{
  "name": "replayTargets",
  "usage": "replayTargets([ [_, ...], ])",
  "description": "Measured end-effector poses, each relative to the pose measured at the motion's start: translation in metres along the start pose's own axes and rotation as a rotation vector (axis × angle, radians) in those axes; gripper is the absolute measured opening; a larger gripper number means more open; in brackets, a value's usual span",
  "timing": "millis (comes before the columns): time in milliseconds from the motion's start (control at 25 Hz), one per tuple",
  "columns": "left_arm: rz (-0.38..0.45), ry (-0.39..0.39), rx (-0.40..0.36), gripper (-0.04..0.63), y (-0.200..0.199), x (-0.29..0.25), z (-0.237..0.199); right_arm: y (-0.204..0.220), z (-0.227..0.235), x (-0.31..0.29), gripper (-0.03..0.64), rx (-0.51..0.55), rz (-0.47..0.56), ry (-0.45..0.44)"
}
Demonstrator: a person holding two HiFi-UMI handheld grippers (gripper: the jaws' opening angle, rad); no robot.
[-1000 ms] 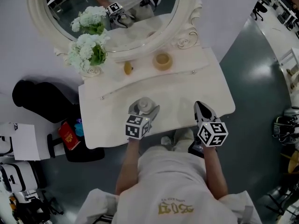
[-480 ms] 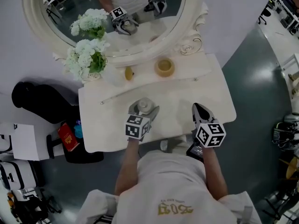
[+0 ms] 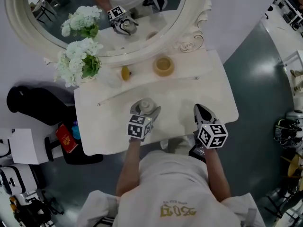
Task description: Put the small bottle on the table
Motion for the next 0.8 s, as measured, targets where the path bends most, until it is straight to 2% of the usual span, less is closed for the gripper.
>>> replayTargets([
  [800, -0.081, -0.01, 0.076, 0.35, 0.02, -0.05, -0.022, 0.014, 0.025, -0.037, 0.013, 0.017, -0.109, 0.011],
])
Point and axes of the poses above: the fingertips, and each gripper's own axes: x backward along the fingers, z to its right, y out of its underside, the point moved 7 cm from there along x, backward along the fingers, and after that the axes turned 10 degrees about y, right-handed, at the moved point
